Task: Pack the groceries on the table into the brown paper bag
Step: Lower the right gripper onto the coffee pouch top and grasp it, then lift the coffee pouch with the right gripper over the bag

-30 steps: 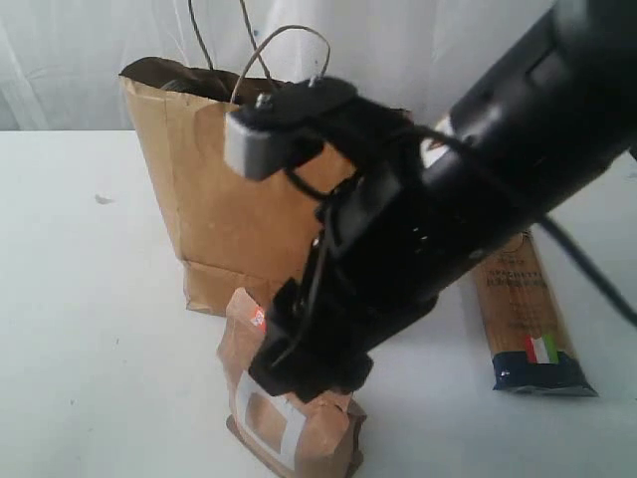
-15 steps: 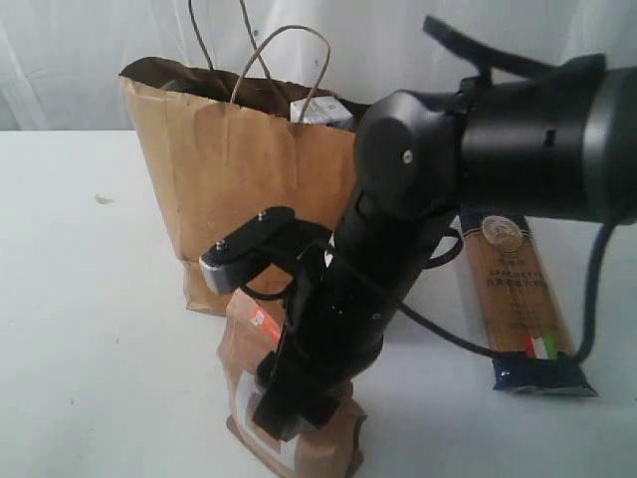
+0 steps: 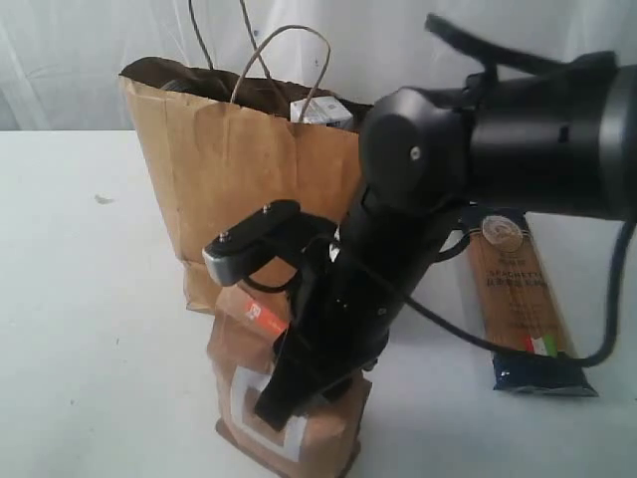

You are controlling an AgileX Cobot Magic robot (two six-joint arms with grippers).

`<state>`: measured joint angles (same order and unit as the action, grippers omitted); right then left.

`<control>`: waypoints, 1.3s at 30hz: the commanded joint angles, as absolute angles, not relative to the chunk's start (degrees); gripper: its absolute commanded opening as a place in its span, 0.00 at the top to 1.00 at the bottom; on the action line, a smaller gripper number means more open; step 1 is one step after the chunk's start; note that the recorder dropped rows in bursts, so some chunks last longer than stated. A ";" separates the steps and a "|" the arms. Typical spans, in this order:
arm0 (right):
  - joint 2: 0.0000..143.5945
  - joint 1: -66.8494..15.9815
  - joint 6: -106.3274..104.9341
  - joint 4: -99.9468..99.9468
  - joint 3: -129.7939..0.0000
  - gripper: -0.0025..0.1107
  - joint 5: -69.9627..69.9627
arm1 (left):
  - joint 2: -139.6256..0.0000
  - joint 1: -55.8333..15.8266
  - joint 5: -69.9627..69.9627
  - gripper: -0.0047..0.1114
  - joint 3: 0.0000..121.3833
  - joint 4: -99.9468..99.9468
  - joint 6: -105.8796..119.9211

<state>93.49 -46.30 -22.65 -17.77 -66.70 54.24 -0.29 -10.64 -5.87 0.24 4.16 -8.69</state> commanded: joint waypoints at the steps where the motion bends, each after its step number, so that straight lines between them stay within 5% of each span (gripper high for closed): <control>1: 84.28 -46.45 -21.77 -17.74 -66.74 0.98 53.74 | 0.00 -10.46 -5.60 0.96 0.00 3.97 -8.53; 13: 68.06 -46.45 2.24 13.40 -76.01 0.98 50.46 | 0.00 -10.46 -5.60 0.96 0.00 3.97 -8.53; 39: 83.70 -39.75 10.92 32.85 -90.84 0.98 43.15 | 0.00 -10.46 -5.60 0.96 0.00 3.97 -8.53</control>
